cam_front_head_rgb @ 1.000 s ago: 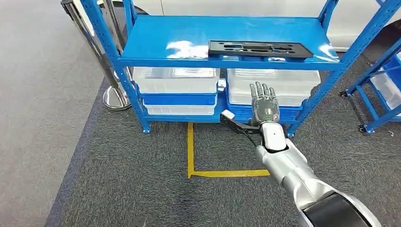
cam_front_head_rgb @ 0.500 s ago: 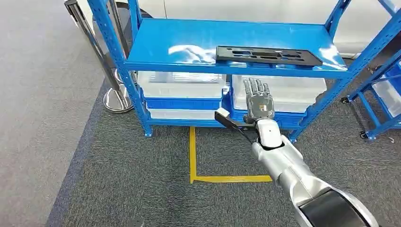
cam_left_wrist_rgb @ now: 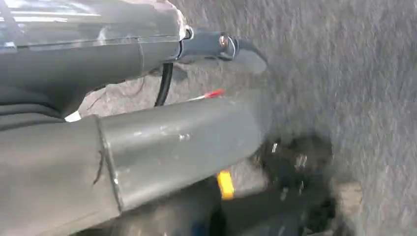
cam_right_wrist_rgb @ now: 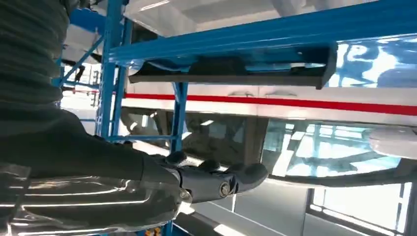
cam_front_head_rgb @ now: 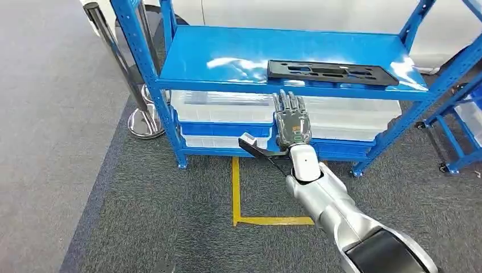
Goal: Take the parts from the cabinet and place them on the table.
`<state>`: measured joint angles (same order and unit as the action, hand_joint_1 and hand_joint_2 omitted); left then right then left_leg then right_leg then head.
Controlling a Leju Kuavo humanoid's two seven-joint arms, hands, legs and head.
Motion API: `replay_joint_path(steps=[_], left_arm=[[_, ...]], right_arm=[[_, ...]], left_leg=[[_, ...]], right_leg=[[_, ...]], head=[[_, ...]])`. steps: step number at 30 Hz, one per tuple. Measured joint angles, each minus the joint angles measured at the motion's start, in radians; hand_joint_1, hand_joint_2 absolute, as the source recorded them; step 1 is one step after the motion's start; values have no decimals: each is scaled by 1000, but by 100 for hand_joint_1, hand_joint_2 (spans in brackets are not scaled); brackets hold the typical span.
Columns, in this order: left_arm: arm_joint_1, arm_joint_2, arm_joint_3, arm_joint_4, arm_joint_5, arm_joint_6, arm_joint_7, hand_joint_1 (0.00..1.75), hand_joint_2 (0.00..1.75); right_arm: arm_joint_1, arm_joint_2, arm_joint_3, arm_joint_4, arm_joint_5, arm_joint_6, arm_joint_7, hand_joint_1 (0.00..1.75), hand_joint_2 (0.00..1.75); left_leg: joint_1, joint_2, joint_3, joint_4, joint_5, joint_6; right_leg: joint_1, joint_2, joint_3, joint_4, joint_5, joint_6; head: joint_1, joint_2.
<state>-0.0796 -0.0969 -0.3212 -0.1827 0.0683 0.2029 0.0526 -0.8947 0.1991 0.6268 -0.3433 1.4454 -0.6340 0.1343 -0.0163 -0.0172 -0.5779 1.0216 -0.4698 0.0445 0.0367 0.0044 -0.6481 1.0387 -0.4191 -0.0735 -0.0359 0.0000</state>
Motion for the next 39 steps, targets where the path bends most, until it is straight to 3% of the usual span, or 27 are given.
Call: replay_joint_path(steps=[1,2,3,5,6,7,8,10,11,12,13,17,18,21,22,23,24,26,27,30,31,32,33,36,37,38,39], left_arm=[[1,2,0,0,2,1,0,0,0],[5,4,0,0,2,3,0,0,0],[4,4,0,0,2,4,0,0,0],[4,5,0,0,4,7,0,0,0],[5,5,0,0,4,7,0,0,0],[7,6,0,0,4,7,0,0,0],[9,8,0,0,4,8,0,0,0],[11,10,0,0,4,8,0,0,0],[11,10,0,0,3,7,0,0,0],[12,6,0,0,2,3,0,0,0],[8,8,1,0,2,4,0,0,0],[15,8,1,0,1,5,0,0,0],[15,8,1,0,1,5,-1,0,0],[14,8,2,0,1,5,-3,0,0],[16,8,2,0,1,6,-3,0,0],[18,8,2,0,1,6,-3,0,0],[20,8,2,0,2,8,-3,0,0],[19,8,2,0,4,8,-3,0,0],[20,6,2,0,4,8,-3,0,0],[20,6,3,0,5,9,-3,0,0],[20,6,3,0,5,8,-3,0,0],[20,7,3,0,4,10,-3,0,0],[19,7,3,0,4,10,-4,0,0],[20,8,3,0,4,10,-3,0,0],[21,8,3,0,5,10,-3,0,0],[22,8,4,0,6,10,-3,0,0],[22,8,5,0,7,10,-3,0,0]], right_arm=[[-2,1,0,-3,-5,1,0,0,175],[-5,-2,-1,-5,-14,2,3,0,175],[-11,-3,-6,-5,-25,3,10,0,175],[-21,-8,-22,-5,-38,2,16,0,175],[-21,-14,-31,-5,-44,2,16,0,175],[-21,-23,-41,-4,-49,2,16,0,175],[-21,-31,-49,-4,-51,3,19,0,175],[-24,-45,-68,-5,-55,1,27,0,175],[-26,-53,-80,-5,-58,0,27,0,175],[-29,-61,-88,-5,-61,-1,27,0,175],[-29,-67,-93,-5,-63,-2,27,0,175],[-31,-101,-115,-5,-69,-4,39,0,175],[-34,-111,-124,-5,-71,-5,40,0,175],[-36,-140,-145,-3,-79,-7,42,0,175],[-35,-150,-153,-1,-84,-8,43,0,175],[-35,-159,-164,0,-89,-10,43,0,175],[-35,-168,-176,0,-90,-13,43,0,175],[-40,-184,-201,0,-90,-18,40,0,175],[-42,-190,-208,0,-90,-20,39,0,175],[-45,-196,-225,0,-88,-23,40,0,175],[-46,-197,-232,0,-88,-23,40,0,175],[-44,-198,-235,-2,-87,-23,40,0,175],[-45,-198,-238,-2,-87,-23,40,0,175],[-49,-201,-252,0,-87,-21,43,0,175],[-49,-201,-253,1,-87,-21,44,0,175],[-49,-201,-256,2,-87,-21,43,0,175],[-49,-203,-259,2,-87,-20,43,0,175]], left_leg=[[-12,0,7,-5,-4,-5],[-8,4,6,8,-12,-11],[-3,6,-11,49,-36,-20],[13,6,-91,195,-95,-39],[22,7,-127,254,-110,-49],[31,9,-148,277,-101,-58],[39,11,-143,249,-67,-68],[54,15,-80,99,34,-86],[60,18,-51,23,57,-99],[47,15,-43,24,36,-100],[49,12,-47,23,32,-74],[49,11,-42,15,31,-40],[47,10,-38,13,29,-32],[39,9,-33,13,22,-16],[35,7,-29,13,20,-13],[31,5,-24,13,17,-11],[29,3,-18,13,13,-10],[23,-1,-3,13,3,-11],[24,-1,-2,11,0,-13],[24,0,-3,7,-4,-27],[23,1,2,3,-4,-34],[21,4,1,6,-15,-39],[20,8,-4,32,-29,-44],[28,10,-118,245,-118,-55],[29,10,-150,293,-123,-58],[30,10,-160,294,-104,-60],[32,11,-147,252,-65,-61]], right_leg=[[-15,-2,18,-26,4,2],[-21,-6,35,-43,9,12],[-26,-8,44,-53,8,11],[-36,-7,50,-54,5,16],[-41,-8,52,-53,1,21],[-47,-8,55,-50,-4,28],[-54,-7,57,-45,-9,36],[-71,-7,61,-27,-26,58],[-74,-6,58,-12,-39,72],[-70,-4,50,-3,-44,82],[-65,-3,45,-1,-43,87],[-74,-4,47,1,-54,104],[-74,-5,32,41,-75,104],[-66,-4,-92,269,-161,103],[-65,-4,-121,308,-160,101],[-62,-4,-123,294,-133,96],[-58,-4,-105,240,-89,89],[-46,-3,-25,53,17,64],[-40,-2,-8,31,4,54],[-32,-3,2,5,-6,51],[-33,-3,6,-3,-6,51],[-53,-6,21,-22,-2,51],[-50,-6,32,-31,-3,50],[-49,-10,40,-32,-10,44],[-49,-9,41,-31,-12,44],[-50,-7,42,-28,-15,45],[-52,-5,45,-25,-20,47]], head=[[-1,0],[0,0],[-4,0],[-4,0],[-3,0],[-4,0],[-3,0],[-4,0],[-5,0],[-12,0],[-10,0],[-6,0],[-6,0],[-6,0],[-6,0],[-6,0],[-6,0],[-6,0],[-6,0],[-5,0],[-5,0],[-5,0],[-6,0],[-8,0],[-8,0],[-8,0],[-9,0]])
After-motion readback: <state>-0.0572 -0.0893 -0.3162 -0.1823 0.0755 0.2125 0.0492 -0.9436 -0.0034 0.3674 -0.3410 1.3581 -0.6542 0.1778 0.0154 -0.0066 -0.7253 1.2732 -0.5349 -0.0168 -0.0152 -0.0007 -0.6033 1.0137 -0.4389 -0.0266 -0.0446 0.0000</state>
